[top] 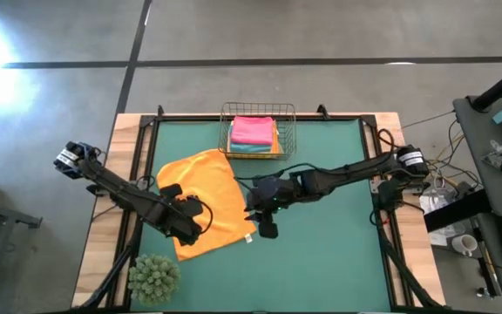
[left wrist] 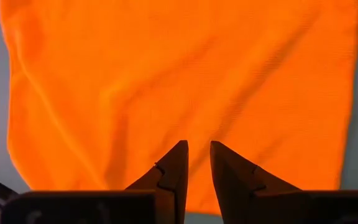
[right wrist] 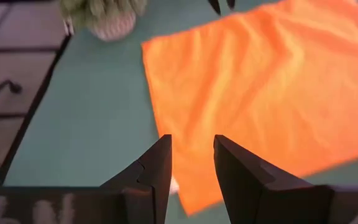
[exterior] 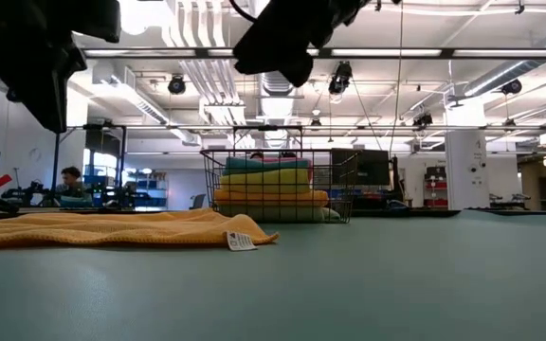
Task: Fold microfiber towels
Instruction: Fold the yellow microfiber cloth
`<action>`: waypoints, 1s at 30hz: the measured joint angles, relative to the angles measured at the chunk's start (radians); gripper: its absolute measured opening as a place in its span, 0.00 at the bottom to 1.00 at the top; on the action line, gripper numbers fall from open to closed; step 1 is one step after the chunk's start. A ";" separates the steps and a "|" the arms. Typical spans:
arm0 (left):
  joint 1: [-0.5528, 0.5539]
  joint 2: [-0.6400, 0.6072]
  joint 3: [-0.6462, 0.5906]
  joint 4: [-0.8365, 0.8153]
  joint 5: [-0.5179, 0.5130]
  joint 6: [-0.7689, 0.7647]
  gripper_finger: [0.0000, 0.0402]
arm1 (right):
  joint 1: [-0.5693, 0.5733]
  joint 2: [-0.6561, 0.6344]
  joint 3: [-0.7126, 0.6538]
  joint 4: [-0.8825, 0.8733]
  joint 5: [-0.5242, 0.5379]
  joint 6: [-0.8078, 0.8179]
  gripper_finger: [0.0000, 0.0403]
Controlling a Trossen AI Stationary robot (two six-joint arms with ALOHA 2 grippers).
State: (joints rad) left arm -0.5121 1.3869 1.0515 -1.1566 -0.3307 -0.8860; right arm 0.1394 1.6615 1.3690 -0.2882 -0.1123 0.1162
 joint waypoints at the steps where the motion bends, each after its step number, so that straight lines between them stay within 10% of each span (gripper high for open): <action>1: 0.000 0.000 0.000 0.000 -0.007 0.000 0.13 | 0.000 0.000 -0.024 0.053 0.000 0.001 0.27; 11: 0.002 0.000 -0.002 -0.003 -0.069 -0.002 0.13 | 0.000 0.036 -0.187 0.333 0.000 0.026 0.26; 30: 0.002 0.000 -0.011 0.003 -0.075 -0.002 0.13 | -0.016 0.273 -0.135 0.335 0.008 0.068 0.22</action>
State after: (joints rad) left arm -0.5106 1.3869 1.0406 -1.1538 -0.4061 -0.8875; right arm 0.1239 1.9349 1.2335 0.0467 -0.1044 0.1838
